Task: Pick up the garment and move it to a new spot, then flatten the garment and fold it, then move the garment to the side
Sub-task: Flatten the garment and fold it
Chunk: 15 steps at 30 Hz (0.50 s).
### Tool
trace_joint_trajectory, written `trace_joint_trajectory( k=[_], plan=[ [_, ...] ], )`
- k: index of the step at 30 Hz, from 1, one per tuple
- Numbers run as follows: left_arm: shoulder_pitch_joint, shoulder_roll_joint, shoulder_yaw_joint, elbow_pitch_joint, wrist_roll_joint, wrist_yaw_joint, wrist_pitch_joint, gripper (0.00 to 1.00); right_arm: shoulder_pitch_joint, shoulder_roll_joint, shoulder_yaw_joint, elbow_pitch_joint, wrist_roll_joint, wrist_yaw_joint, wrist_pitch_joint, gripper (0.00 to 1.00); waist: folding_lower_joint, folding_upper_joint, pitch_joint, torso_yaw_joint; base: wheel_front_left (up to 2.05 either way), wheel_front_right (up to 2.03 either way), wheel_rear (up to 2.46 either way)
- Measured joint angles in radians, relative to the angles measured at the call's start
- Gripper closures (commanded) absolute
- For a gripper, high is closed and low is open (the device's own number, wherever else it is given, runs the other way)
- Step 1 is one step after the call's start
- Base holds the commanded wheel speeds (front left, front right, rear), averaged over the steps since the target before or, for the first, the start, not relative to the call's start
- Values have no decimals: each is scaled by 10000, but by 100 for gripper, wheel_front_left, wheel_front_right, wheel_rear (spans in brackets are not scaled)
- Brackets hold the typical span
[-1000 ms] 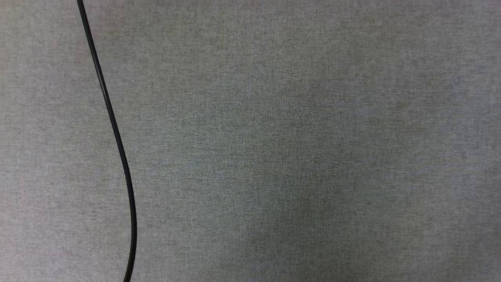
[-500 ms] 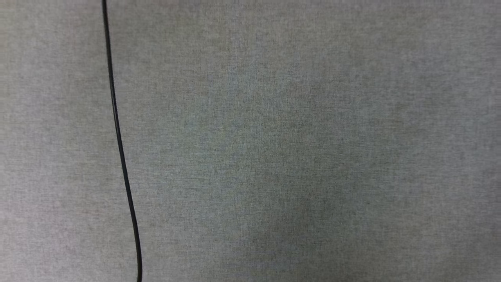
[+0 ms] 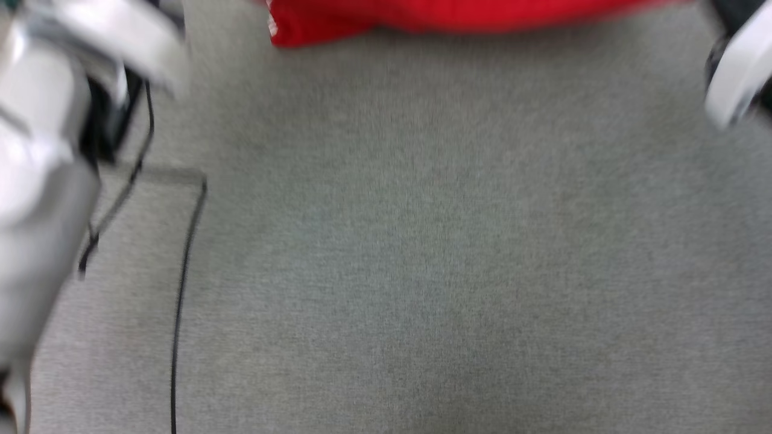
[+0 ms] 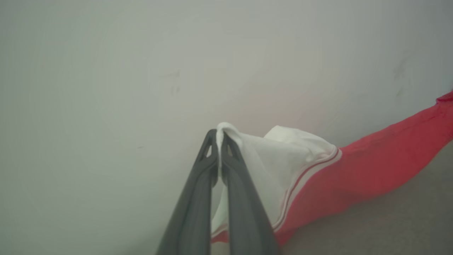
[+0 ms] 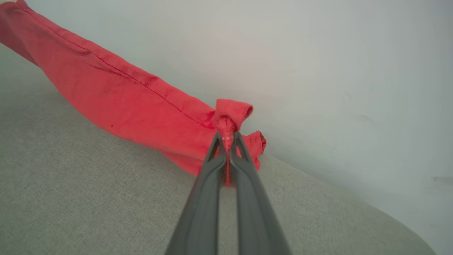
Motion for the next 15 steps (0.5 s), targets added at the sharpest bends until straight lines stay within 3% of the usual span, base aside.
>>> trace_joint_trajectory(
  k=[9, 15],
  plan=[
    [5304, 798, 86, -2665, -1154, 1615, 79, 100, 3213, -717, 838, -1170, 1126, 2, -146, 100, -2, 0, -1744, -2, 0, 0, 0],
    [8155, 1118, -203, -3864, -1822, 2274, 201, 100, 5072, -1172, 1350, -1622, 1471, 0, -190, 100, -3, 0, -2679, 1, 0, 0, 0]
  ],
)
